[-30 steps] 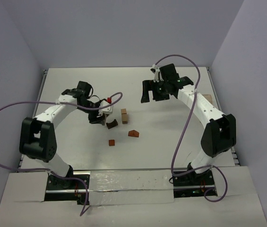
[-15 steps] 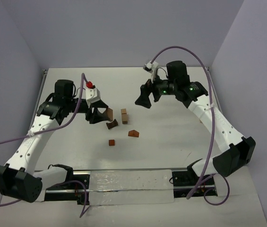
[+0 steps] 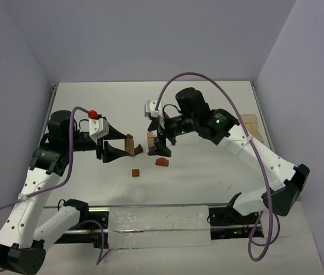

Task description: Build the wood block tower

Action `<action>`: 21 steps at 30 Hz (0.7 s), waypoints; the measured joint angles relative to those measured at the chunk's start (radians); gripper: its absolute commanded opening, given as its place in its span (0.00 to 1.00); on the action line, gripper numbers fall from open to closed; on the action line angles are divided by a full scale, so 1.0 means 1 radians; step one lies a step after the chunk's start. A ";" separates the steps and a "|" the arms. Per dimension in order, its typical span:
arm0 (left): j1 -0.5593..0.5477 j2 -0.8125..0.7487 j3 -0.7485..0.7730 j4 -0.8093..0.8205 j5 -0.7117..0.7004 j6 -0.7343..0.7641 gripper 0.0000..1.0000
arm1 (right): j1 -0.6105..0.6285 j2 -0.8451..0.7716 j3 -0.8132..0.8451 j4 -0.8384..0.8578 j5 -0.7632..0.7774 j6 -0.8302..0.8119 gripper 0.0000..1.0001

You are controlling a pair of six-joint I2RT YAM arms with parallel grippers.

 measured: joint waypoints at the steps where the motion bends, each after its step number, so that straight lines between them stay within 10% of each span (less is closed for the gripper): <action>1: 0.000 -0.004 -0.001 0.001 0.001 -0.002 0.00 | 0.010 0.000 0.002 0.001 0.001 -0.003 1.00; 21: -0.001 -0.042 -0.028 0.011 0.008 -0.027 0.00 | 0.120 0.098 0.109 0.027 0.022 0.043 1.00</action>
